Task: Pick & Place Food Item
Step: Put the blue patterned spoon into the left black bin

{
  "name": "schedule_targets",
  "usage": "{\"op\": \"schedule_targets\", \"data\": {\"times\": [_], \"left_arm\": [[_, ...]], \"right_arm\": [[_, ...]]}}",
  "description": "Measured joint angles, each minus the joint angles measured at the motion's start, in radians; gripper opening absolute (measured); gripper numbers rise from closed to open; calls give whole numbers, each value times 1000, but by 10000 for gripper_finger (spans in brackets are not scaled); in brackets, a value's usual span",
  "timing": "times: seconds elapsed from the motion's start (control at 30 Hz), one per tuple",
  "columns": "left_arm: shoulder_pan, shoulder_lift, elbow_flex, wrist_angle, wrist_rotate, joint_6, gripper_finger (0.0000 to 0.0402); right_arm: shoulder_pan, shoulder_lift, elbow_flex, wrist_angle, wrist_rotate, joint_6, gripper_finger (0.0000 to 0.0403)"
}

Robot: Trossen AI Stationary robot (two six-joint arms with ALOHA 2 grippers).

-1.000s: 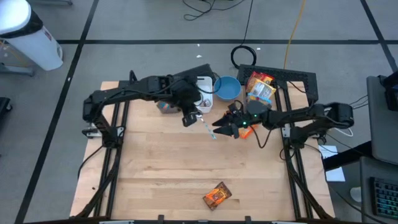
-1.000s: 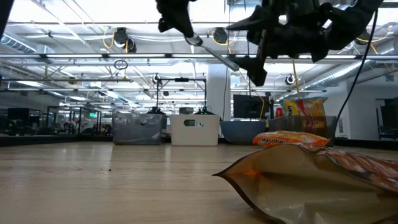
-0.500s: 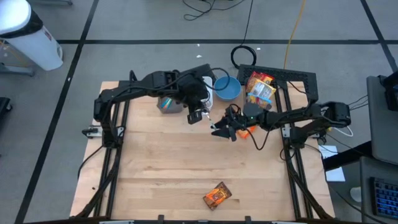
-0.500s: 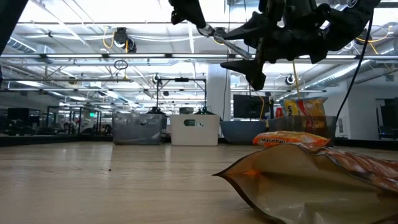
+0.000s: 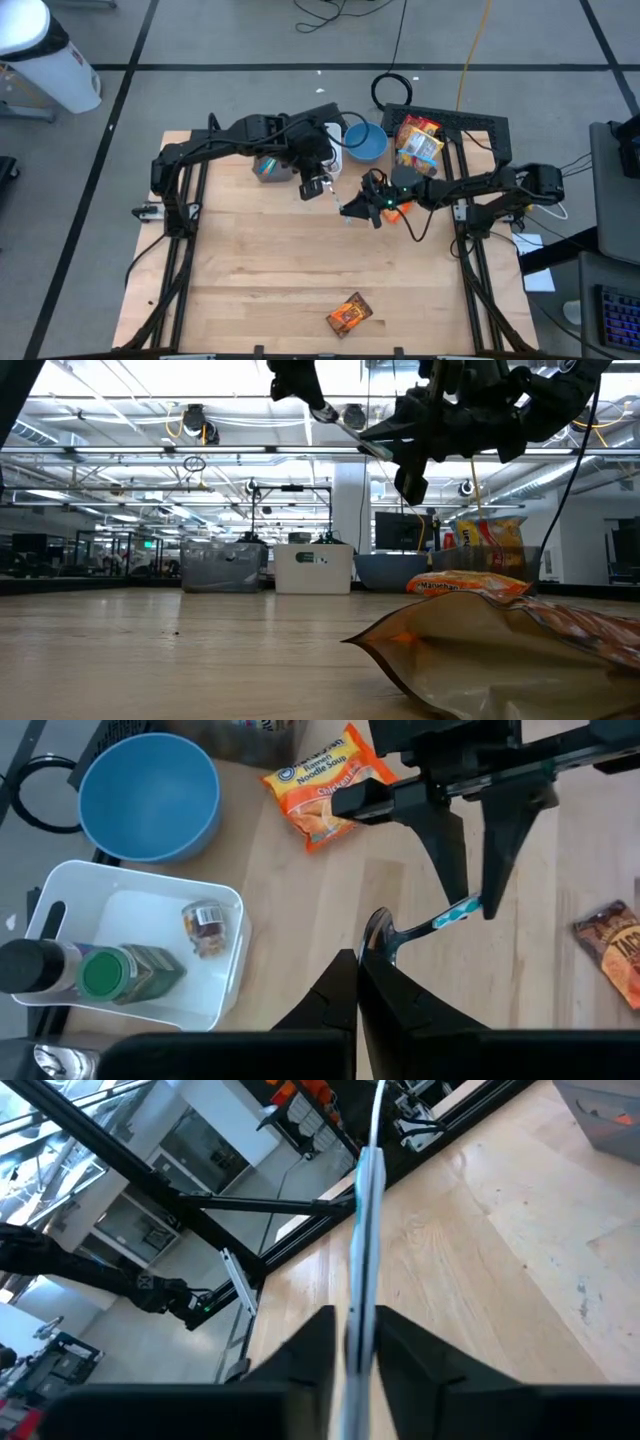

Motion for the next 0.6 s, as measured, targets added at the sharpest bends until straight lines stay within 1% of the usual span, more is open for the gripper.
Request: {"op": "schedule_targets", "data": {"times": [0.07,0.13,0.3,0.37,0.6], "left_arm": [[0,0,0,5,1,0,5],[0,0,0,11,3,0,7],[-1,0,0,16,0,-9,5],[-1,0,0,18,-2,-12,17],[18,0,0,23,-1,-62,87]], "right_arm": [[0,0,0,0,-1,-4,37],[0,0,0,0,-18,-4,22],[0,0,0,-1,-21,-4,22],[0,0,0,0,-22,-4,22],[0,-10,0,3,-22,-1,22]]}}
